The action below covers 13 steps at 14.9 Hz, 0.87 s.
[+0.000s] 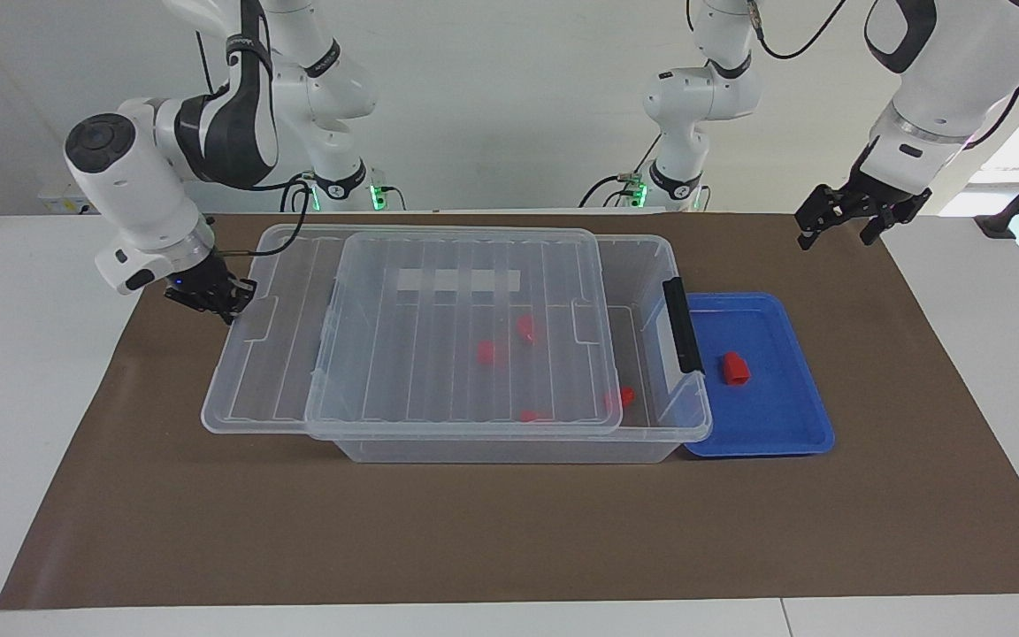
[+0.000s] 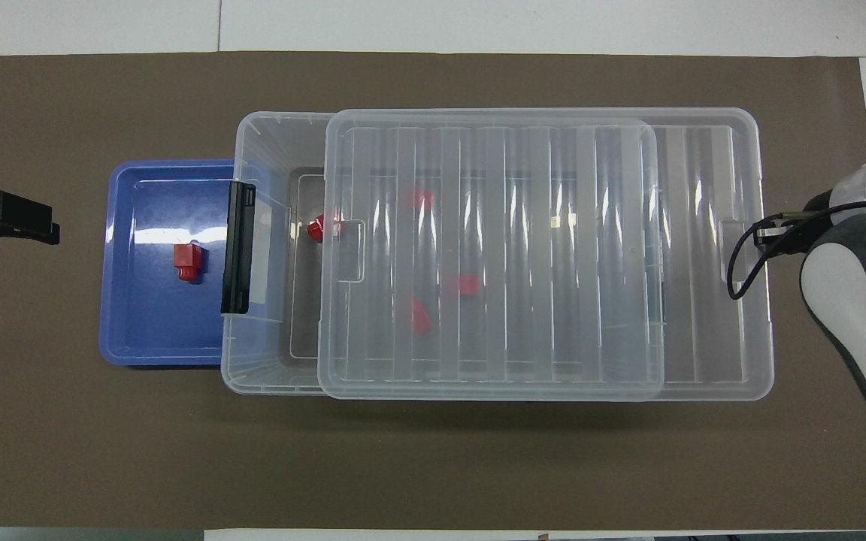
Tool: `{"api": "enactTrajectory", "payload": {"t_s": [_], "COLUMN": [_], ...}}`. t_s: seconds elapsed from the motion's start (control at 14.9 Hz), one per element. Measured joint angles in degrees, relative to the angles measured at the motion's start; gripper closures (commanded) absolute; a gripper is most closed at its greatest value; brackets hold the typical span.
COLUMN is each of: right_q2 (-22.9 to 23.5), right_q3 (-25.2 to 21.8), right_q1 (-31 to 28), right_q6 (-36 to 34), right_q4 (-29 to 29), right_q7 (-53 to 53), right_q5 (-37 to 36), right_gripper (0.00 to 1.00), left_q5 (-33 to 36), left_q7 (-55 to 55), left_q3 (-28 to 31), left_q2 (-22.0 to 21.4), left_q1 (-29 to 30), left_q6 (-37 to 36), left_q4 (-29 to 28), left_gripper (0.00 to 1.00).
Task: Place red block in blue tray from box
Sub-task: 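Slide the lid closed with the right gripper while the left gripper withdraws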
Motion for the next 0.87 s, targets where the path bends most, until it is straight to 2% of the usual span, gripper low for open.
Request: {"api": "enactTrajectory", "payload": {"t_s": [0.87], "right_q2": [-0.18], "right_q3": [4.42], "right_q1": [0.10], "right_q6": [1.91], "right_q4": [-1.05], "right_q7": [5.54], "right_q5": [1.33], "right_gripper": [1.00], "left_q5": [0.00], "left_q7": [0.09], "left_q3": [-0.01], "left_q2": [0.00], "left_q1": [0.00], "left_q6": [-0.58], "left_q4": [-0.06], "left_gripper": [0.00]}}
